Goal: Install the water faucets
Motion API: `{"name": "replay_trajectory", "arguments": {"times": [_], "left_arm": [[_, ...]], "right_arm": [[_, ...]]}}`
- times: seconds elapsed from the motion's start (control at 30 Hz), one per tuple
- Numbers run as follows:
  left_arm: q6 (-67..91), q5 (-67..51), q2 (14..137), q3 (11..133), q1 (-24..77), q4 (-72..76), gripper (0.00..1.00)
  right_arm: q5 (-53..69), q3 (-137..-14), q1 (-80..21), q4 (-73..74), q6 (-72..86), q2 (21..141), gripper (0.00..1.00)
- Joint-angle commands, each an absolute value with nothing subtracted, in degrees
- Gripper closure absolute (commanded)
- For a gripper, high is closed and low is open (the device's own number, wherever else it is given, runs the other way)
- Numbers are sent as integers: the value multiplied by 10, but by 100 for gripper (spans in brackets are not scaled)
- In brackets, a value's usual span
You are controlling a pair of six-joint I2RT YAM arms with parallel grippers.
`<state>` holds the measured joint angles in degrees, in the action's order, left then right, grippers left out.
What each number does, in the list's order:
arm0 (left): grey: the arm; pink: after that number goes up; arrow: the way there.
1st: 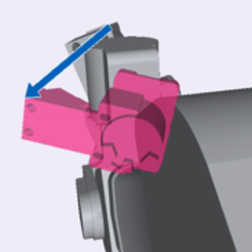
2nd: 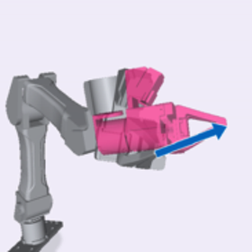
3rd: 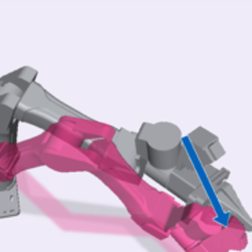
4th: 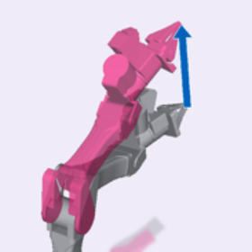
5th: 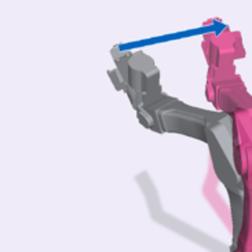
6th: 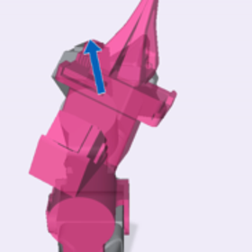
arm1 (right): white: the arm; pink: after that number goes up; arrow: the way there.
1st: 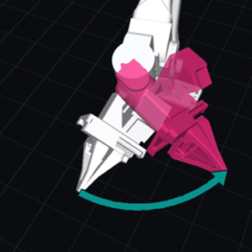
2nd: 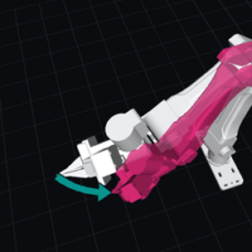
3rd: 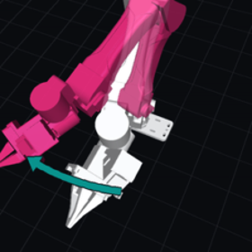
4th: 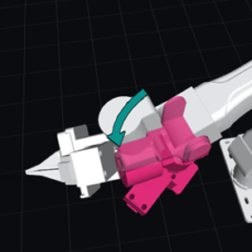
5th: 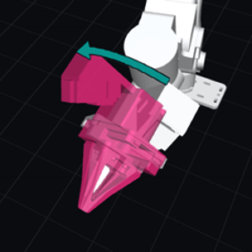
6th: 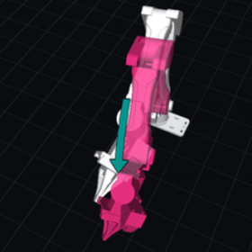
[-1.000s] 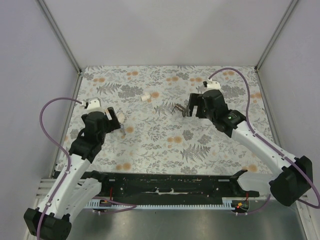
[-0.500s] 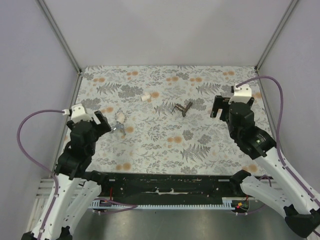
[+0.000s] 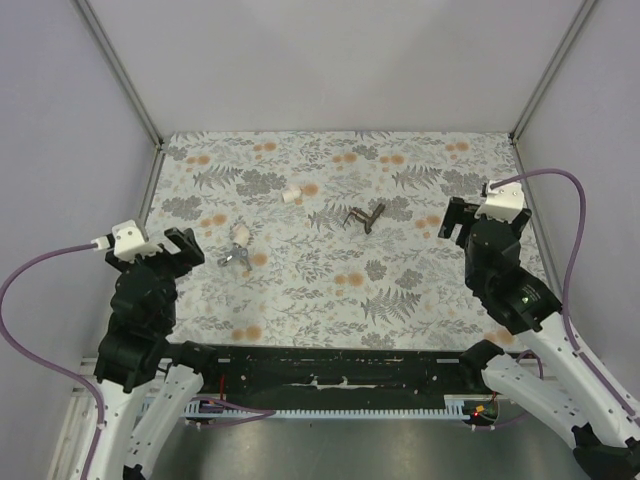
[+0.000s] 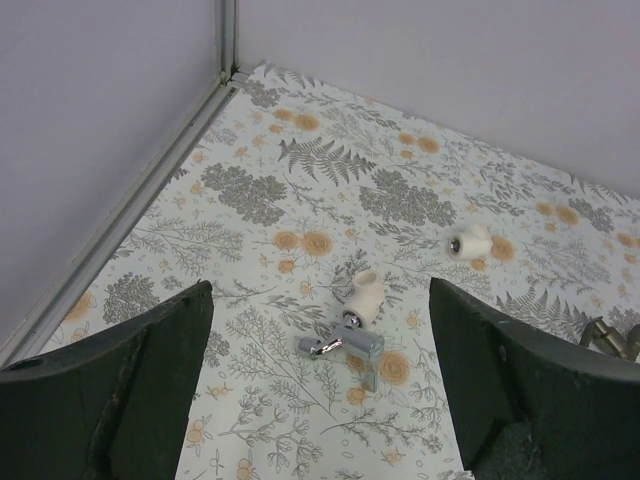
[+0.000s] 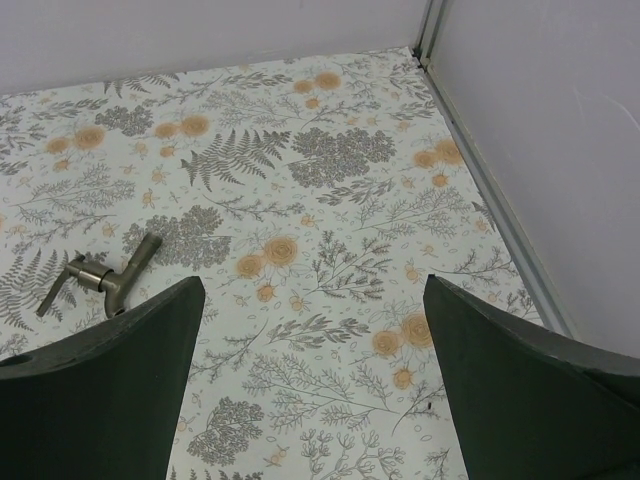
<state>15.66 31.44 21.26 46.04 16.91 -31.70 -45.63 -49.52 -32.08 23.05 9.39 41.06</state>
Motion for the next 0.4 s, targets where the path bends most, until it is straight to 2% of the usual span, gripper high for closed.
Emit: {"name": "replay_trajectory", "arguments": {"times": [0.0,0.37], "left_arm": [[127,337,198,454,171,-284,7],[119,360,179,432,171,-272,7]], "right_arm": [[-475,-498,-321,203,105,418,2],[-467,-490,-321,178,86,418,2]]}}
